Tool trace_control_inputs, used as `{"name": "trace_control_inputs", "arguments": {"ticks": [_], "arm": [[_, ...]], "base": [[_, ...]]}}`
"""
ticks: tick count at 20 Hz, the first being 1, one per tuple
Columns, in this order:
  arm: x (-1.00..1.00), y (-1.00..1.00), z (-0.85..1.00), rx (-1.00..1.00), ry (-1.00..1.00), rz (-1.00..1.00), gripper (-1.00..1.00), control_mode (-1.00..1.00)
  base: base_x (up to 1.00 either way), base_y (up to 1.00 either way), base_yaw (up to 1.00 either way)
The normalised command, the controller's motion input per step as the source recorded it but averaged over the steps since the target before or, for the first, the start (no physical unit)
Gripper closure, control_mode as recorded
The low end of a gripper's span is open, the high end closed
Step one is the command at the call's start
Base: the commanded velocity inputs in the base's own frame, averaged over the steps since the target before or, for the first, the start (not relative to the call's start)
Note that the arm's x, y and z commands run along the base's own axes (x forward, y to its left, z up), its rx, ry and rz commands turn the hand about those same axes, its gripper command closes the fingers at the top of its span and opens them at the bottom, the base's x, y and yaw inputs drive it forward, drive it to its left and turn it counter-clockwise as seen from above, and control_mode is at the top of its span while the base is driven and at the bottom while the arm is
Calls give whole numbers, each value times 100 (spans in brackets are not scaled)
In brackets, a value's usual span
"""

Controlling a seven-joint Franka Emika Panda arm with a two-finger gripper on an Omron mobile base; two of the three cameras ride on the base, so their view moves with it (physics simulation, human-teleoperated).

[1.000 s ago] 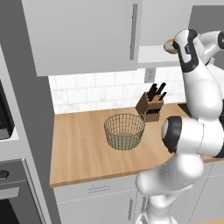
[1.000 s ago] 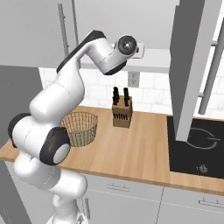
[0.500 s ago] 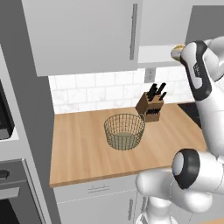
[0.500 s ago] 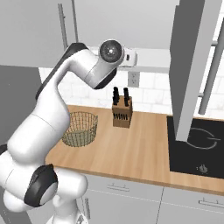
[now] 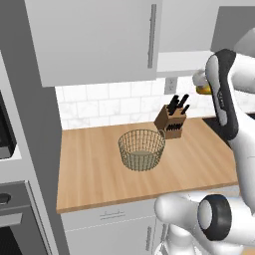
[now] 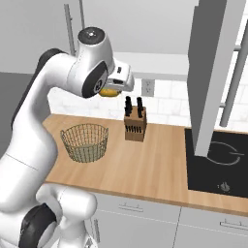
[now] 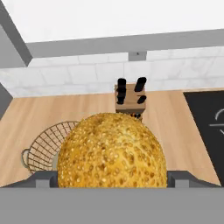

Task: Open the cabinet, pick up the bread from the cabinet and place it in the basket. Then move the basket to the dining counter.

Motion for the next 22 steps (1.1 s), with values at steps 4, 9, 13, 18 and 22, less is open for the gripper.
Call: {"name": "trace_control_inputs", "arguments": {"ticks": [4,9,13,18,22], "arm": [[-62,51,-100,-10,3,0,100,-100],[-30,45,-97,-4,0,0,100,-100],[4,56,-78,0,4,5,100,-100],[43,79,-46,0,9,3,100,-100],[51,73,-43,0,8,1,100,-100]], "base": [[0,0,0],[0,0,0],[0,0,0],[0,0,0],[0,0,0]]}}
